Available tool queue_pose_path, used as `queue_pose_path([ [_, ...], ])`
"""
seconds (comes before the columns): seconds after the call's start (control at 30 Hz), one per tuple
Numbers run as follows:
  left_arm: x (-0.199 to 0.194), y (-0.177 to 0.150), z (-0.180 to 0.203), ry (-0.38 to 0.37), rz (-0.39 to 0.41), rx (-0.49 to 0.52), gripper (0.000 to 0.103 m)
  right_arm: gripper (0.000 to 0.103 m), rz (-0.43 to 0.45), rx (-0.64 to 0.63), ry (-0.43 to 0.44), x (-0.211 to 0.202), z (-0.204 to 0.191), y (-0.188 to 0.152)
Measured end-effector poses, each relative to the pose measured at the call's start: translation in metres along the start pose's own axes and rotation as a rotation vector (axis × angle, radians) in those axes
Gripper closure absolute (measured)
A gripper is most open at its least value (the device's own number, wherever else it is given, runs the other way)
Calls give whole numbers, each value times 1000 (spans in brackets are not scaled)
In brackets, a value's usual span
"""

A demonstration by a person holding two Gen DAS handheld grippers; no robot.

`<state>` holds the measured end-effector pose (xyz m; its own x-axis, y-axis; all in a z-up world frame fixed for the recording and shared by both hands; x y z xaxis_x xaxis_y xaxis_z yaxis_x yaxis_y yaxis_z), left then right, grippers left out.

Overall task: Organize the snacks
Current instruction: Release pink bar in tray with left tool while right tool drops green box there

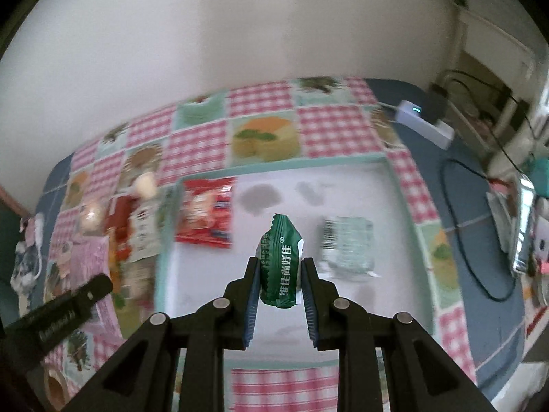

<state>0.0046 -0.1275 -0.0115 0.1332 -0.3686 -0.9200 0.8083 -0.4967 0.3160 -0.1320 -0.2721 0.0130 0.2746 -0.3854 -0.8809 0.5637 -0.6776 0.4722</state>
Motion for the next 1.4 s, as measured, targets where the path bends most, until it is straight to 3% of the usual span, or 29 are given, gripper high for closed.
queue_pose_path([
  [0.23, 23, -21, 53, -37, -75, 110, 57, 78, -33, 71, -28, 8, 37, -1],
  [0.3, 27, -24, 59, -21, -82, 131, 39, 78, -43, 80, -30, 10, 41, -1],
  [0.4, 29, -25, 58, -4, -90, 131, 34, 78, -59, 87, -40, 14, 45, -3],
  [0.53, 28, -22, 40, 41, -90, 85, 33, 77, -70, 92, -59, 17, 48, -4],
  [0.67, 27, -17, 12, 82, -91, -2, 24, 77, -73, 87, -116, 18, 53, -3],
  [0.9, 22, -12, -41, 142, -80, -145, 23, 76, -91, 84, -196, 23, 62, -4],
  [0.97, 22, -11, -56, 170, -78, -172, 20, 70, -82, 71, -204, 22, 59, -3],
  [1.03, 21, -10, -70, 199, -74, -191, 8, 62, -78, 43, -206, 23, 49, -3],
  [1.23, 17, -7, -113, 260, -52, -261, 7, 38, -69, -47, -159, 24, 0, -8],
  [1.4, 17, -10, -153, 287, -65, -345, 7, 27, -67, -110, -97, 27, -49, -15],
])
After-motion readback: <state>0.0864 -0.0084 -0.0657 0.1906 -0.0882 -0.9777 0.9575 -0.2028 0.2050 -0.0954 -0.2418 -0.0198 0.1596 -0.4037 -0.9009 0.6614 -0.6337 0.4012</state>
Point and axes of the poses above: each gripper's, at about its wrist camera, not at the fingertips, and x roughly the way its jaws point, z to its right, y to its top, the point moved 5 cm from there along x, roughly the way its jaws point, and after that the axes turned 7 degrees about -y, right-handed, at the moved point
